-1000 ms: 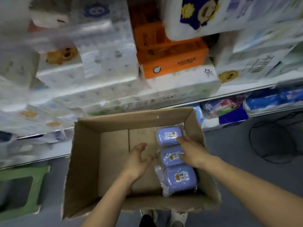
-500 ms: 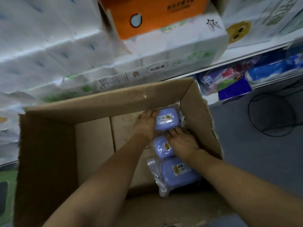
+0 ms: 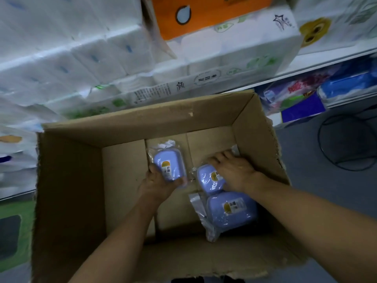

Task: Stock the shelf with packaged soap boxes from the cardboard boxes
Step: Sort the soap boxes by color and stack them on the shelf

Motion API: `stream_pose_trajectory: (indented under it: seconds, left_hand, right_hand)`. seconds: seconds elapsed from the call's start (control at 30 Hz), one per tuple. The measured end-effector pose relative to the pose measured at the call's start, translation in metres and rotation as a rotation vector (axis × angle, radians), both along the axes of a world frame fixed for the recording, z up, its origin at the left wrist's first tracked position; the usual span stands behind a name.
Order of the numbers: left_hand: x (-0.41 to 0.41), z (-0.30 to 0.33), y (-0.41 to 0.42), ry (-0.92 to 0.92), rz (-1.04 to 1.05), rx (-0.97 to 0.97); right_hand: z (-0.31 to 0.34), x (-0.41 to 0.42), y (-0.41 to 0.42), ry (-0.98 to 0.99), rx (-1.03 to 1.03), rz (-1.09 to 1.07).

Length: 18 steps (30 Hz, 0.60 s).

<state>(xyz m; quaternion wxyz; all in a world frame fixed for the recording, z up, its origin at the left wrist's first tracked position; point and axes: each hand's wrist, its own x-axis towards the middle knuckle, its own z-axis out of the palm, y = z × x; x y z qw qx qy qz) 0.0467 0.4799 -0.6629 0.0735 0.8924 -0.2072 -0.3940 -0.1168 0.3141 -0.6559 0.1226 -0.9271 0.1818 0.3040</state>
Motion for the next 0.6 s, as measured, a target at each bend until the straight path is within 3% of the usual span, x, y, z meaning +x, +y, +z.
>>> stream_pose_trajectory:
  seconds: [0.07,0.13,0.17,0.23,0.3,0.37,0.5,0.53,0.6]
  left_hand:
    - [-0.002,0.005,0.006,0.046,0.054,-0.012]
    - [0.002,0.008,0.012,-0.181,-0.096,-0.066]
    - [0.007,0.005,0.016,-0.368,-0.28,-0.103]
    - [0.014,-0.003,0.017,-0.573,-0.688,-0.134]
    - [0.019,-0.004,0.007,-0.544,-1.109,-0.021]
    - [0.021,-0.001,-0.01,-0.561,-1.371,0.09]
    - [0.024,0.002,-0.026,-0.603,-1.523,0.187]
    - [0.026,0.001,-0.025,-0.638,-1.494,0.109]
    - [0.029,0.008,-0.015,-0.643,-1.246,-0.188]
  right_hand:
    - [0.002,-0.002,0.002,-0.049,-0.042,-0.028]
    - [0.002,-0.001,0.005,-0.087,-0.101,-0.078]
    - [0.002,0.0,0.007,-0.096,-0.131,-0.085]
    - [0.0,0.003,0.011,-0.081,-0.174,-0.068]
    - [-0.004,0.008,0.013,-0.043,-0.196,-0.049]
    - [-0.009,0.015,0.015,-0.009,-0.204,-0.062]
    - [-0.007,0.02,0.017,-0.016,-0.167,-0.128]
    - [-0.004,0.019,0.015,-0.033,-0.151,-0.149]
    - [0.011,0.014,0.012,-0.086,-0.141,-0.191]
